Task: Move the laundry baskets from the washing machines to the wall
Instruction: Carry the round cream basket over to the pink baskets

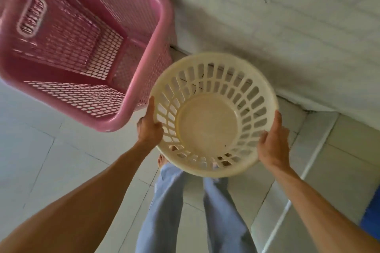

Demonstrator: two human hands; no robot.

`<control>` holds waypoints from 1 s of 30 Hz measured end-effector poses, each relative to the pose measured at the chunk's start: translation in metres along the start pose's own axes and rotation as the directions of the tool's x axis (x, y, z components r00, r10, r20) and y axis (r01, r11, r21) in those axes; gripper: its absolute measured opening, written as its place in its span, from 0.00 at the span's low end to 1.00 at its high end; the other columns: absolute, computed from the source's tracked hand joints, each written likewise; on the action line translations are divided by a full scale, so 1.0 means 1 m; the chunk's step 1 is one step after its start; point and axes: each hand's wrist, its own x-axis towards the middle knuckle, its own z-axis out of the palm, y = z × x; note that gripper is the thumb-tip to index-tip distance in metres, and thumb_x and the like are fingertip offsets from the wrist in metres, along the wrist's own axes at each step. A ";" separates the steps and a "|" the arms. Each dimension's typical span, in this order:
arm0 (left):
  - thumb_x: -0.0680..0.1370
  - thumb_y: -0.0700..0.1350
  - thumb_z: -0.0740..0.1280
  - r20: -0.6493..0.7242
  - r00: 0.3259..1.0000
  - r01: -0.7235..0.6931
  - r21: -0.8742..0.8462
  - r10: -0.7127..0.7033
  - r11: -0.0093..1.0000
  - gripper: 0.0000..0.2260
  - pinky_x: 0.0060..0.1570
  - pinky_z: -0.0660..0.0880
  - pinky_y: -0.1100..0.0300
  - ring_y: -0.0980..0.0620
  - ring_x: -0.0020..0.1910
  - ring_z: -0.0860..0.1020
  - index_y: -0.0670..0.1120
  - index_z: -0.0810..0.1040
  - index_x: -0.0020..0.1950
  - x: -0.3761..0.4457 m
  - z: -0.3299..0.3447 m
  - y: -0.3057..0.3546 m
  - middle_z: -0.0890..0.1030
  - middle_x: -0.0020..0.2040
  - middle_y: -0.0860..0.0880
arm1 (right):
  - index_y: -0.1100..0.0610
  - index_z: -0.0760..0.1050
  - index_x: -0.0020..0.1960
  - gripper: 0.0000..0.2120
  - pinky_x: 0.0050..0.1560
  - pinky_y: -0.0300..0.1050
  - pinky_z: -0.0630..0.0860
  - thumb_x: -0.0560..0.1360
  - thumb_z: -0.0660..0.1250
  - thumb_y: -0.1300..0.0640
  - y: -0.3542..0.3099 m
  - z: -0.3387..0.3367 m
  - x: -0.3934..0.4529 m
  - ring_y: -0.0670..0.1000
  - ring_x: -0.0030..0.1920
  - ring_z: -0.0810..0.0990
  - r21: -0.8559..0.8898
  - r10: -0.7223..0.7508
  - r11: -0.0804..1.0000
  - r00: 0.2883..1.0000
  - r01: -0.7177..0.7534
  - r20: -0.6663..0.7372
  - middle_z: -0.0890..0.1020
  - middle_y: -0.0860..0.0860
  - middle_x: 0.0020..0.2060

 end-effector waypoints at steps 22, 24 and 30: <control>0.71 0.27 0.64 -0.230 0.916 -0.306 0.134 0.330 0.942 0.48 0.43 0.81 0.45 0.44 0.50 0.79 0.52 0.39 0.80 0.098 0.069 -0.067 0.71 0.72 0.41 | 0.48 0.37 0.82 0.42 0.43 0.49 0.80 0.81 0.64 0.61 0.004 0.077 0.071 0.54 0.45 0.79 -0.132 -0.142 0.981 0.990 0.141 0.002 0.71 0.63 0.62; 0.72 0.27 0.64 -0.230 0.923 -0.276 0.160 0.308 0.948 0.48 0.39 0.81 0.46 0.45 0.47 0.78 0.52 0.39 0.80 0.099 0.068 -0.067 0.73 0.68 0.41 | 0.47 0.38 0.82 0.42 0.42 0.50 0.81 0.81 0.63 0.61 0.002 0.078 0.071 0.53 0.44 0.77 -0.132 -0.123 0.984 0.992 0.121 -0.014 0.72 0.63 0.61; 0.72 0.29 0.64 -0.170 0.958 -0.210 0.139 0.233 0.968 0.48 0.38 0.80 0.49 0.47 0.46 0.77 0.53 0.39 0.81 0.088 0.058 -0.056 0.73 0.63 0.39 | 0.47 0.34 0.82 0.45 0.37 0.47 0.78 0.81 0.64 0.58 -0.005 0.075 0.068 0.52 0.42 0.78 -0.194 -0.039 0.980 0.997 0.051 0.064 0.70 0.63 0.64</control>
